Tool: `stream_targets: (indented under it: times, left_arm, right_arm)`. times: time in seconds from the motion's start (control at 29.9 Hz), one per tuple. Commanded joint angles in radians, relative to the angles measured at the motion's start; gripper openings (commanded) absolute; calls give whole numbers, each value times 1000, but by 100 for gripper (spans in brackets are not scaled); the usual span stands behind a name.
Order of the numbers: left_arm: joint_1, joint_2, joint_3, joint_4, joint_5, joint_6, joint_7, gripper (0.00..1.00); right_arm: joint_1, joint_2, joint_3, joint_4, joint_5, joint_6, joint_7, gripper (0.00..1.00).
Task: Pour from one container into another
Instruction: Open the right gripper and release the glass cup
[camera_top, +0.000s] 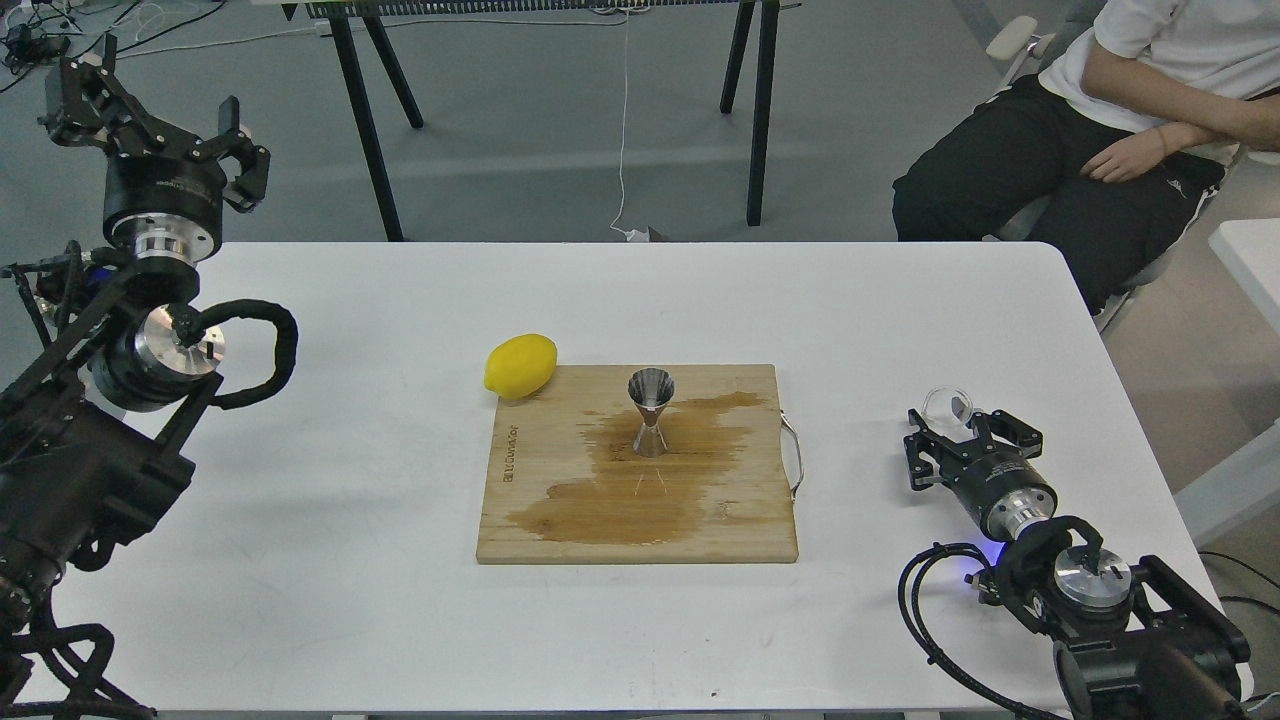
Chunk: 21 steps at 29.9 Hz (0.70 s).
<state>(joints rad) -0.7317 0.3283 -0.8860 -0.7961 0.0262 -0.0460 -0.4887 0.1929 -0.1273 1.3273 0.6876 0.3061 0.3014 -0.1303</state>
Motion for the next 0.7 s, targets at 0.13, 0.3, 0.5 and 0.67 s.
stream_targets:
  times: [0.13, 0.3, 0.5, 0.67]
  left_arm:
    - [0, 0, -2, 0, 0, 0, 0, 100]
    - [0, 0, -1, 0, 0, 0, 0, 100]
    - [0, 0, -2, 0, 0, 0, 0, 100]
    - [0, 0, -2, 0, 0, 0, 0, 100]
  right_arm:
    - [2, -2, 1, -2, 1, -10, 0, 70]
    - [0, 0, 6, -2, 1, -10, 3, 83]
    - [0, 0, 9, 0, 2, -7, 1, 72]
    - [-1, 0, 9, 3, 2, -4, 1, 40]
